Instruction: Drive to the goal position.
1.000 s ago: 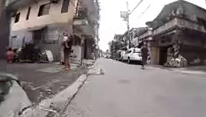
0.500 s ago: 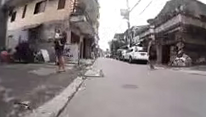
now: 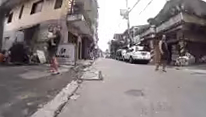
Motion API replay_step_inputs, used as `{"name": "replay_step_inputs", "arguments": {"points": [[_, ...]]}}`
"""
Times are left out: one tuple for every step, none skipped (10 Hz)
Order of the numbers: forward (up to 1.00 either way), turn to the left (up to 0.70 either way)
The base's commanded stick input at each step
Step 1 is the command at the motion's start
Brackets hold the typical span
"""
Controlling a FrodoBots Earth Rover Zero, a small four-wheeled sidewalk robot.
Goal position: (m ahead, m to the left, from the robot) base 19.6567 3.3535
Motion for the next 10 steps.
{"name": "replay_step_inputs", "arguments": {"points": [[1.0, 0.0], [1.0, 0.0], [1.0, 0.0], [1.0, 0.0], [1.0, 0.0], [1.0, 0.0], [1.0, 0.0], [1.0, 0.0], [1.0, 0.0], [1.0, 0.0]]}}
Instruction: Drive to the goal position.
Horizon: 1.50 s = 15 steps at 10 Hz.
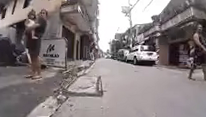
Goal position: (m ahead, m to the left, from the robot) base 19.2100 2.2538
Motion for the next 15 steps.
{"name": "replay_step_inputs", "arguments": {"points": [[1.0, 0.0], [1.0, 0.0], [1.0, 0.0], [1.0, 0.0], [1.0, 0.0], [1.0, 0.0], [1.0, 0.0], [1.0, 0.0], [1.0, 0.0], [1.0, 0.0], [1.0, 0.24], [1.0, 0.27], [1.0, 0.05], [1.0, 0.0], [1.0, 0.0]]}}
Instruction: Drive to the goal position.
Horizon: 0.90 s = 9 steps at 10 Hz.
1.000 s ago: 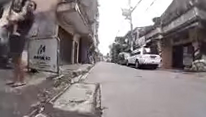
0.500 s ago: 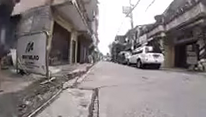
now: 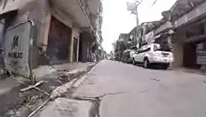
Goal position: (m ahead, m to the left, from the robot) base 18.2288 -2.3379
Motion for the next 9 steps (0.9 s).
{"name": "replay_step_inputs", "arguments": {"points": [[1.0, 0.0], [1.0, 0.0], [1.0, 0.0], [1.0, 0.0], [1.0, 0.0], [1.0, 0.0], [1.0, -0.12], [1.0, -0.27], [1.0, -0.27]]}}
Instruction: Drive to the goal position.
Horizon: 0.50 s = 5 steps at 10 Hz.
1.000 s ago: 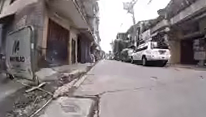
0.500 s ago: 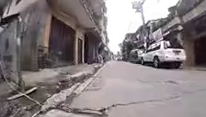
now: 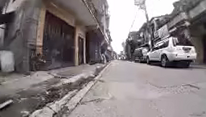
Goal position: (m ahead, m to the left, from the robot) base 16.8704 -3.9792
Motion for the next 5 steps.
{"name": "replay_step_inputs", "arguments": {"points": [[1.0, -0.27], [1.0, -0.27], [1.0, -0.27], [1.0, -0.27], [1.0, -0.06]]}}
